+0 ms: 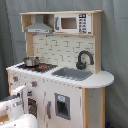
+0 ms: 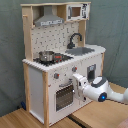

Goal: Play with the kitchen

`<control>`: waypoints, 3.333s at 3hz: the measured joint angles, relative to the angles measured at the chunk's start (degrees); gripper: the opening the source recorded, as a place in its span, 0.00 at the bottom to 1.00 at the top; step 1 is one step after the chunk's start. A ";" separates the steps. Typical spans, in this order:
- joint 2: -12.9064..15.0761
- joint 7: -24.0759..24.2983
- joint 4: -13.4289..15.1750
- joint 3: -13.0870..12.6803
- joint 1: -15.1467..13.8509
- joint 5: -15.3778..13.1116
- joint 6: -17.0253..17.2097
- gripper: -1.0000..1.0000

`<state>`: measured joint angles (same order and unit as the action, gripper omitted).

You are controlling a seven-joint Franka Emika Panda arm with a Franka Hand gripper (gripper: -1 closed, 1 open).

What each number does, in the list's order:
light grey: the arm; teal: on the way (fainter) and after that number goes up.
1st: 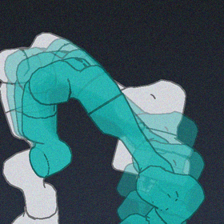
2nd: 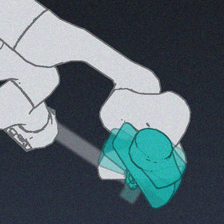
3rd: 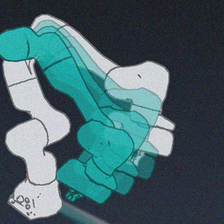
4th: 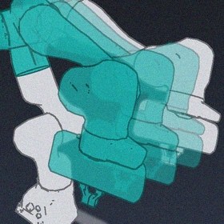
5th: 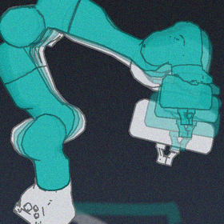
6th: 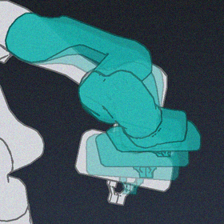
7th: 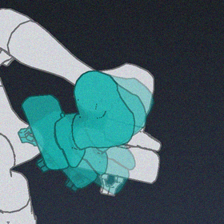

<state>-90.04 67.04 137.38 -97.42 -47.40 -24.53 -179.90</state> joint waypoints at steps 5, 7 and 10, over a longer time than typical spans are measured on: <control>2.37 2.21 -1.50 -0.08 6.49 -0.16 15.07 0.00; 3.25 3.98 -2.50 -1.73 12.24 -0.16 24.64 0.00; 4.64 5.21 -9.04 -4.31 14.57 -0.03 39.92 0.00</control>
<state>-85.40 72.24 128.34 -101.73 -32.83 -24.56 -139.97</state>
